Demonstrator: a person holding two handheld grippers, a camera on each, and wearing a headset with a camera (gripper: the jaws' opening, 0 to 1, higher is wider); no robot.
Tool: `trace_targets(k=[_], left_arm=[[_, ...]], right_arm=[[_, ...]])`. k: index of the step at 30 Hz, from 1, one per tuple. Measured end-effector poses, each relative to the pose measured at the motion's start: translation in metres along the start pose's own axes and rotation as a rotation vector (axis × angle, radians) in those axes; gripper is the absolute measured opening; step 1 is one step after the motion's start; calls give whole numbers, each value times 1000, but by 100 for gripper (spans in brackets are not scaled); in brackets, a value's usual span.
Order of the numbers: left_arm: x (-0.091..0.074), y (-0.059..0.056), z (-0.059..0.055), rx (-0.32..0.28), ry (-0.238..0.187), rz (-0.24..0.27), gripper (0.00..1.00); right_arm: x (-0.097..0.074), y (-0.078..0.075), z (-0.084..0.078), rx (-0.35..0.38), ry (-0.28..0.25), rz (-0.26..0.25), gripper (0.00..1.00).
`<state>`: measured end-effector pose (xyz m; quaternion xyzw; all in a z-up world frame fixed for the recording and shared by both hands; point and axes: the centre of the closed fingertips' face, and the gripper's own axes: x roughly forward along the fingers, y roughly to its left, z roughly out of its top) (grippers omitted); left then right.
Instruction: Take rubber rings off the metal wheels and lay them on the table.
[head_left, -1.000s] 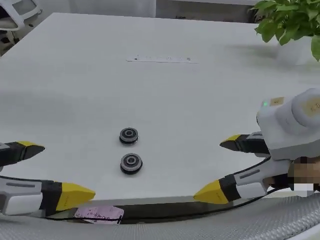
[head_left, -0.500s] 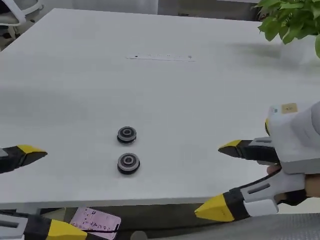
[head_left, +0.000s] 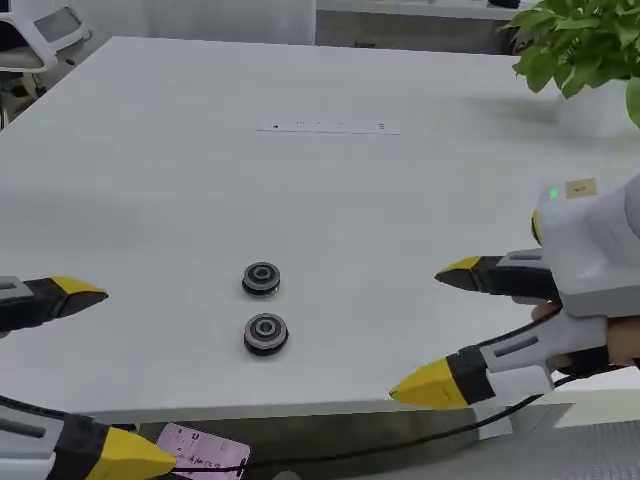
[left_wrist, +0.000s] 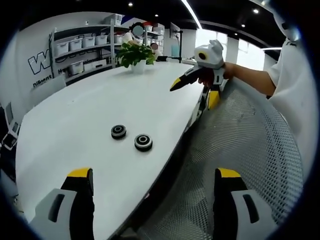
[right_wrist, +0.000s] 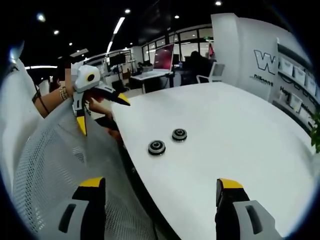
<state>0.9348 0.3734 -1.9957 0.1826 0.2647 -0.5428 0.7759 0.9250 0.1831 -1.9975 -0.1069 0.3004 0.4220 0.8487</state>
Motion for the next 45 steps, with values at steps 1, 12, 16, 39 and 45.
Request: trace_targets(k=[1, 12, 16, 39, 45], left_arm=[[0, 0, 1, 3, -3, -3, 99], [2, 17, 26, 86, -16, -26, 92], [6, 29, 49, 145, -63, -15, 86], [80, 43, 87, 173, -152, -44, 59], [89, 44, 80, 153, -189, -37, 48]], right_arm=[[0, 1, 1, -1, -2, 1, 90], [5, 0, 29, -55, -44, 18, 83], [16, -4, 41, -86, -50, 27, 79], [101, -1, 65, -127, -51, 174, 52], [108, -5, 52, -92, -70, 194, 43]])
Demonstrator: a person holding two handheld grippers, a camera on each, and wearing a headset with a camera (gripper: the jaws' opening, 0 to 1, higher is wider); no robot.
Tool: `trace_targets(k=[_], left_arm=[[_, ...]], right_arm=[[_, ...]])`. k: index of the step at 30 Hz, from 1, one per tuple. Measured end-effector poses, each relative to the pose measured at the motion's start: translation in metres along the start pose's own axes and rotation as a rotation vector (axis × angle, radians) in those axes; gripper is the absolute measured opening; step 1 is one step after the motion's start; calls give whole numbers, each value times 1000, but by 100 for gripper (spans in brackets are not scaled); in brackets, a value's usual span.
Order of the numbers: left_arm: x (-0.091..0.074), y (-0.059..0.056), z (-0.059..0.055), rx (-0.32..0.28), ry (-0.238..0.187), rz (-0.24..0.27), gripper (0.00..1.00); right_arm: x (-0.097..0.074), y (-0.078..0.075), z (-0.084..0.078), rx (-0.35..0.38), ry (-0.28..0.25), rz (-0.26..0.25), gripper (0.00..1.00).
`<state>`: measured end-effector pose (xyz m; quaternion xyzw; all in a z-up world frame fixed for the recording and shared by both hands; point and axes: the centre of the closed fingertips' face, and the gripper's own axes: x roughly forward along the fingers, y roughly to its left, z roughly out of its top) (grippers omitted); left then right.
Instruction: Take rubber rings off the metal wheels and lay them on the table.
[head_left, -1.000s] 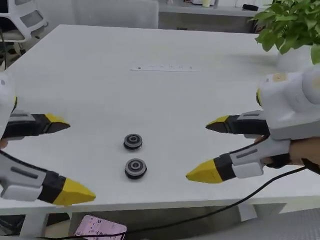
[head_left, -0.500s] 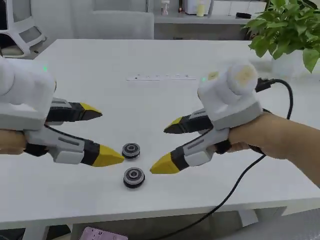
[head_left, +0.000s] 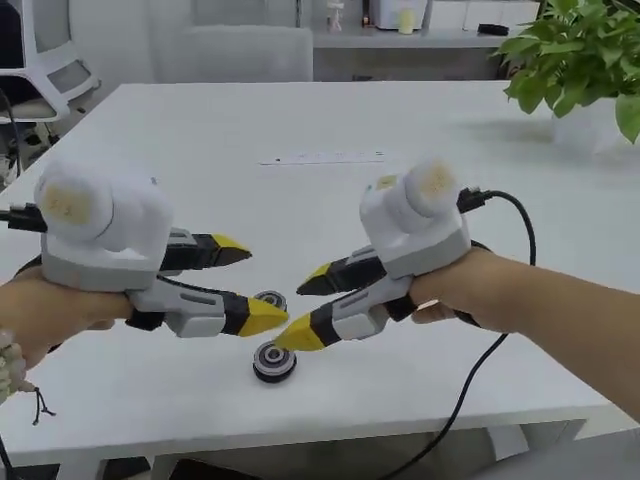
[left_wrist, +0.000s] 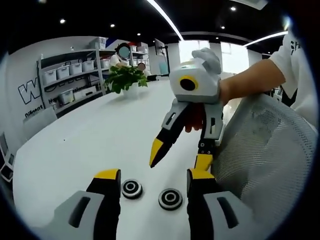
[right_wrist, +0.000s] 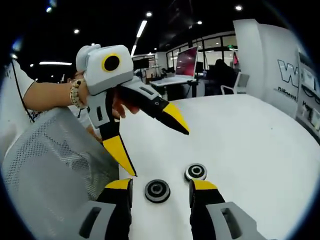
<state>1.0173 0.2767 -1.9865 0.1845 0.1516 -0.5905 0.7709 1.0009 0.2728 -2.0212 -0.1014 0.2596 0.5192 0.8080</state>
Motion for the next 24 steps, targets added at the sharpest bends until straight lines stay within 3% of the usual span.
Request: trace_targets(k=[6, 12, 17, 24], left_arm=[[3, -8, -8, -2, -6, -10, 42], [17, -27, -31, 34, 63, -73, 33], [21, -38, -41, 49, 102, -115, 32], [25, -25, -48, 24, 117, -95, 26]], right_arm=[[6, 3, -18, 14, 5, 12, 35], [17, 11, -43, -42, 93, 24, 30], [22, 12, -49, -63, 116, 24, 28], [24, 8, -50, -34, 113, 16, 28]])
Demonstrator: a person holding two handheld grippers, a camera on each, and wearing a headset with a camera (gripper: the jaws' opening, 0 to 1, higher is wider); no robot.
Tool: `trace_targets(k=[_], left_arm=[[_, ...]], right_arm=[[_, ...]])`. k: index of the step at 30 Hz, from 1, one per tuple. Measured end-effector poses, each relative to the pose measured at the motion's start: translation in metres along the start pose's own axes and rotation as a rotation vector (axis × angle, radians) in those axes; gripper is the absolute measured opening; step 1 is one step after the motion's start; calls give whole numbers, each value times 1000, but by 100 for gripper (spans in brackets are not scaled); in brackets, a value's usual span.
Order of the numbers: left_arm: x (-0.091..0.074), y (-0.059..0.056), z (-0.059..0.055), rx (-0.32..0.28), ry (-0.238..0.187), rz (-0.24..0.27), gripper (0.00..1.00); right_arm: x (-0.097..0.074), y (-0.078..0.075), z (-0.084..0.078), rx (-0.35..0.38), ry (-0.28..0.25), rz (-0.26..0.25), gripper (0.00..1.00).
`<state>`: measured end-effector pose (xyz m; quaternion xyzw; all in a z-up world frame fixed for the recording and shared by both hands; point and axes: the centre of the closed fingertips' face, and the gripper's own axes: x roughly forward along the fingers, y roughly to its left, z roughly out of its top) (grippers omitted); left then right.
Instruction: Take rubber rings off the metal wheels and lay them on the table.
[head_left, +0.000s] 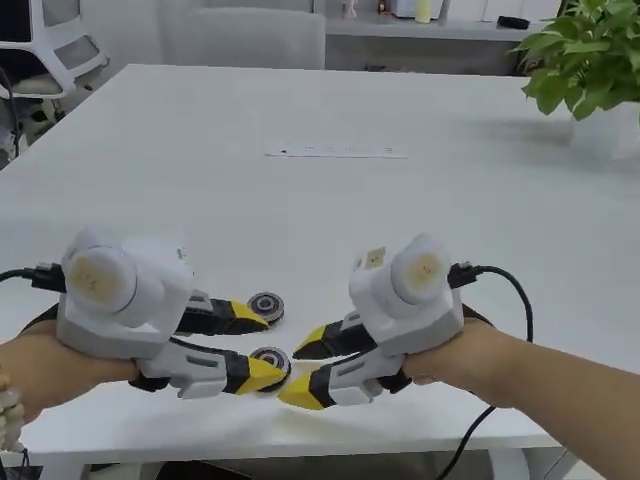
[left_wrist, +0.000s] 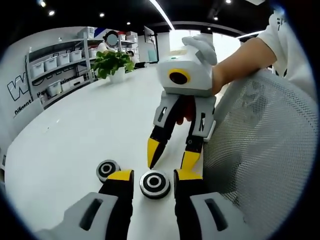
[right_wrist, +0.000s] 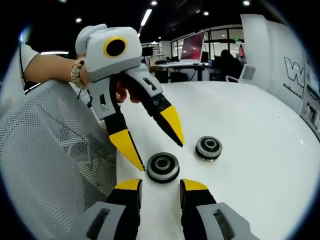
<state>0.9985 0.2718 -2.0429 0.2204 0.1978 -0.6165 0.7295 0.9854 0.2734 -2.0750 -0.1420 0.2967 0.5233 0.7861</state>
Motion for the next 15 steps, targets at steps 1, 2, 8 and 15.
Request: trace_targets(k=[1, 2, 8, 15], left_arm=[[0, 1, -1, 0, 4, 1, 25], [1, 1, -3, 1, 10, -6, 25], [6, 6, -5, 24, 29, -32, 17], [2, -5, -6, 32, 18, -84, 16]], right_arm=[[0, -1, 0, 4, 0, 0, 28], [0, -3, 0, 14, -3, -1, 28], [1, -5, 2, 53, -15, 15, 29], [2, -1, 6, 50, -21, 43, 28]])
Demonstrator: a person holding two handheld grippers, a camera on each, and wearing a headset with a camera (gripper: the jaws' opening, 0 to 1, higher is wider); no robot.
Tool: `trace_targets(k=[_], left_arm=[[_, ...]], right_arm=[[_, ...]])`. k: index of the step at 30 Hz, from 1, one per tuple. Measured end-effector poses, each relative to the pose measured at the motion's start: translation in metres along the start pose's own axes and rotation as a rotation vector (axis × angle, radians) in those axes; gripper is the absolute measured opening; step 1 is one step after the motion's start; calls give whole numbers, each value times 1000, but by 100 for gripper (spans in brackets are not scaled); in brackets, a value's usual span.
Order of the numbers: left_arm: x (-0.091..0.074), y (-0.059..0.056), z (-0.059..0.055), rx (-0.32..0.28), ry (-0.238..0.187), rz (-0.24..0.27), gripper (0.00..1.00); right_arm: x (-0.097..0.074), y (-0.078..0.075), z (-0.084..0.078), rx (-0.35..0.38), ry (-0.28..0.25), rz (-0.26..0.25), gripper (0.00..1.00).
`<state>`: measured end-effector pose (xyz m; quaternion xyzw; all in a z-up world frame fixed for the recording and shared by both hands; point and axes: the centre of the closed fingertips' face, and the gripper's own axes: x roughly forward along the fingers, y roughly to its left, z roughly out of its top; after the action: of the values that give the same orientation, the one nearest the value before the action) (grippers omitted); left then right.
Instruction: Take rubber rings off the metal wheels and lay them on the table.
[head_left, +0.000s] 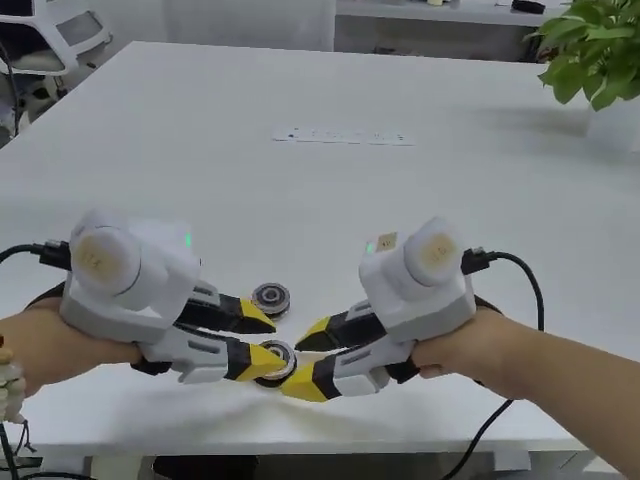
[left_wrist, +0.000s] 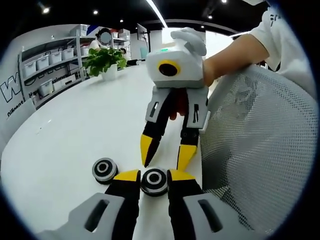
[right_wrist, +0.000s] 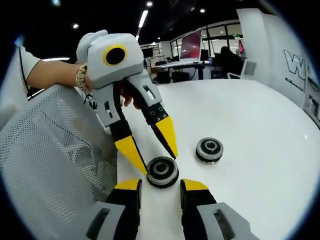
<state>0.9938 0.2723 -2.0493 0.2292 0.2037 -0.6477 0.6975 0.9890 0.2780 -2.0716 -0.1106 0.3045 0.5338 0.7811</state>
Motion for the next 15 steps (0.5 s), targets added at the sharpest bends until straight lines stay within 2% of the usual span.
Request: trace_targets(k=[4, 7, 9, 15], left_arm=[[3, -1, -5, -7, 13, -5, 15], [4, -6, -8, 12, 30, -20, 14], [6, -6, -9, 22, 39, -15, 15], [4, 0, -11, -20, 8, -5, 14]], right_arm=[[-2, -4, 0, 20, -11, -10, 28], [-2, -3, -4, 6, 9, -12, 27], [-2, -3, -4, 8, 8, -12, 26], [-1, -1, -1, 14, -8, -11, 25]])
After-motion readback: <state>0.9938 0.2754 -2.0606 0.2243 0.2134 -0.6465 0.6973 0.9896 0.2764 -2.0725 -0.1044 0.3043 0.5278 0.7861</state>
